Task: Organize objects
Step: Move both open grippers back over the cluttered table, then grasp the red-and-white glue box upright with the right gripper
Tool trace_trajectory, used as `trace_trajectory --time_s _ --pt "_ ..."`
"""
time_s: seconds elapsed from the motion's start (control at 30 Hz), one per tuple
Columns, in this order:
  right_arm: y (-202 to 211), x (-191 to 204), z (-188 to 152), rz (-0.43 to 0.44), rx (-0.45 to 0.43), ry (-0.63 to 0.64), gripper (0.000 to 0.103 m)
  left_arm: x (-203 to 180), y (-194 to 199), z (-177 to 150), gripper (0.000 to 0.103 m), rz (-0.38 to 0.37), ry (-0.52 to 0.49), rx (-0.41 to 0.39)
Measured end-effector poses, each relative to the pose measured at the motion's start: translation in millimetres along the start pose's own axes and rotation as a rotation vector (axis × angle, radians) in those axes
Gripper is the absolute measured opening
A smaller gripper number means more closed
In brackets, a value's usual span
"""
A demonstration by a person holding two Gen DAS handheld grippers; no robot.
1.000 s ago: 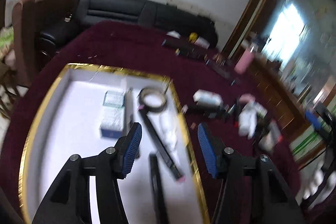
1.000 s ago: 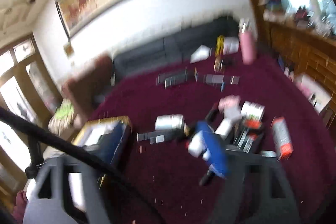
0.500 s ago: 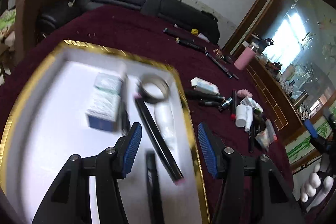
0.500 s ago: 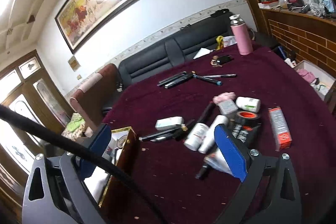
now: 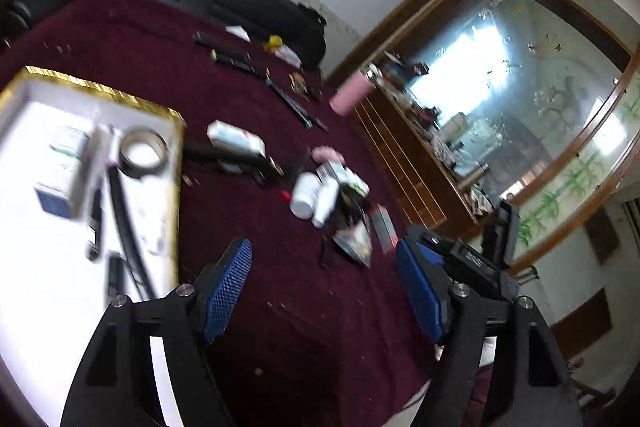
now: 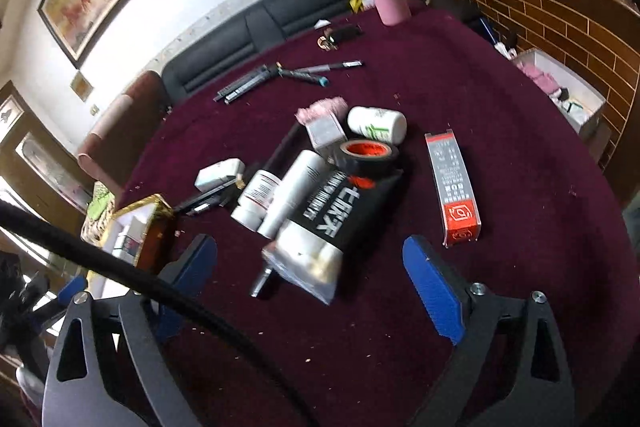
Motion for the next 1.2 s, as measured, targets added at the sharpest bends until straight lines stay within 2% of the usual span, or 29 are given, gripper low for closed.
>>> trace_trajectory --time_s 0.1,0.17,0.27,0.33,0.37,0.4,0.43,0.5,0.53,0.6,0.77,1.0,1.07,1.1,1.2 --pt "6.0 -25.5 9.5 -0.056 -0.016 -0.062 0.089 -1.2 -4.4 -8.9 0.069 -0.013 0.013 0.033" --pt "16.2 -50.2 18.6 -0.135 -0.037 -0.079 0.089 -1.2 -6.8 -13.1 0.069 -0.008 0.006 0.050" --pt "11.0 -74.8 26.6 -0.254 0.008 -0.010 0.089 -5.2 -15.9 -19.7 0.069 0.012 -0.036 0.069" --pt "-1.8 -79.7 25.8 -0.278 0.052 0.024 0.088 -7.2 -21.7 -23.0 0.069 0.018 -0.042 0.082" --pt "-11.2 -80.5 24.4 -0.288 0.078 0.044 0.082 -8.2 -26.0 -24.0 0.069 0.014 -0.038 0.089" --pt "-22.3 -81.2 22.2 -0.303 0.112 0.068 0.070 -9.1 -30.0 -25.3 0.069 0.015 -0.035 0.096" --pt "-30.2 -81.9 20.9 -0.318 0.133 0.083 0.062 -10.0 -32.2 -26.6 0.069 0.018 -0.035 0.100" --pt "-46.8 -88.1 17.3 -0.372 0.177 0.103 0.032 -11.5 -37.1 -28.8 0.069 0.025 -0.041 0.110" --pt "-54.5 -93.2 15.1 -0.382 0.192 0.100 0.027 -12.2 -38.7 -29.1 0.069 0.032 -0.047 0.112" --pt "-55.7 -97.4 16.0 -0.377 0.167 0.090 0.025 -13.5 -41.7 -27.6 0.069 0.058 -0.067 0.110" --pt "-42.5 -97.3 6.0 -0.275 0.123 0.016 0.025 -16.1 -65.4 -17.9 0.068 0.146 -0.148 0.126" --pt "-38.5 -99.5 4.6 -0.190 0.043 -0.034 0.026 -37.4 -147.0 3.4 0.068 0.263 -0.400 0.145" --pt "-38.5 -100.2 5.7 -0.162 0.036 -0.052 0.026 -42.4 -169.8 8.3 0.066 0.290 -0.480 0.134" --pt "-38.5 -100.9 6.0 -0.148 0.032 -0.061 0.026 -42.3 -178.8 9.8 0.062 0.298 -0.505 0.138" --pt "-39.3 -100.9 6.7 -0.132 0.030 -0.070 0.026 -36.1 -205.7 12.6 0.055 0.332 -0.532 0.190"
Point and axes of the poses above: each gripper's, at about its wrist camera, not at the fingertips, and y roughly against the way its jaws point, x to its left, z to its top, the point moved 8 cm from there along -y, roughly the way its jaws point, and after that the axes turned 6 degrees about y, right-handed, at the moved point
